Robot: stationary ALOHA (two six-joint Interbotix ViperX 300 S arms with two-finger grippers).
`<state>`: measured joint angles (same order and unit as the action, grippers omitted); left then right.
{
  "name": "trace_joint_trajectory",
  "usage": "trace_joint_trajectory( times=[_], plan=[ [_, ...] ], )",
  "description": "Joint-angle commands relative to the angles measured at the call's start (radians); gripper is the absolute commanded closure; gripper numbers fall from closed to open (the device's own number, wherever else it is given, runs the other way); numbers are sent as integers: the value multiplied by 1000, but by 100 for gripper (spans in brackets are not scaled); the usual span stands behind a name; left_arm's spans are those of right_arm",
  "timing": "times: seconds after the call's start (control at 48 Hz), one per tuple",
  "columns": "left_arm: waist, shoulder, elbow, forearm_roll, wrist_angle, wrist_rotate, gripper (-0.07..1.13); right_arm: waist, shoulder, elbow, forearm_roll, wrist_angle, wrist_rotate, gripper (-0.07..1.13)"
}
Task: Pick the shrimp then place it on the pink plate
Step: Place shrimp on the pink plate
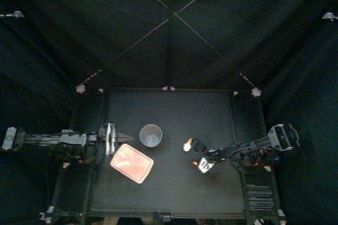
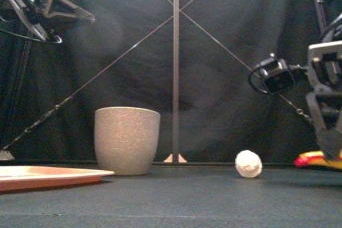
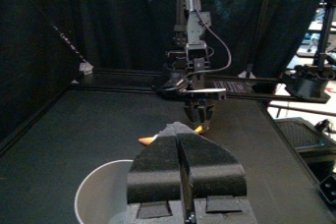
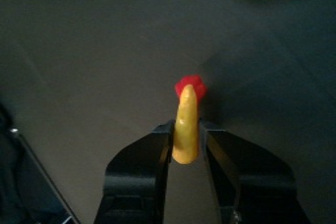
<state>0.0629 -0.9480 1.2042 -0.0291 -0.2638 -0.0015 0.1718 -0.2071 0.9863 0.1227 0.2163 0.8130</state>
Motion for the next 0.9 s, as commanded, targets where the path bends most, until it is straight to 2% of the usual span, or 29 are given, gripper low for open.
trace_joint_trajectory(
  times=[0.021, 0.188, 0.333, 0.542, 0.75, 0.896],
  plan=[
    [-2, 3, -14, -2, -9, 2, 98, 5, -48, -78, -52, -52, -6, 43],
    [3, 3, -14, 0, -9, 2, 98, -6, -28, -156, -201, -213, -6, 43],
    [3, 3, -11, 0, -8, 2, 98, -55, 60, -201, -327, -390, -6, 43],
    [3, 5, -2, -2, -8, 2, 98, -107, 261, -330, -433, -595, -8, 43],
    [8, 3, 2, 0, -9, 2, 98, -133, 472, -568, -537, -630, -6, 43],
    [8, 3, 8, 2, -8, 2, 98, -141, 571, -696, -563, -630, -6, 43]
  ],
)
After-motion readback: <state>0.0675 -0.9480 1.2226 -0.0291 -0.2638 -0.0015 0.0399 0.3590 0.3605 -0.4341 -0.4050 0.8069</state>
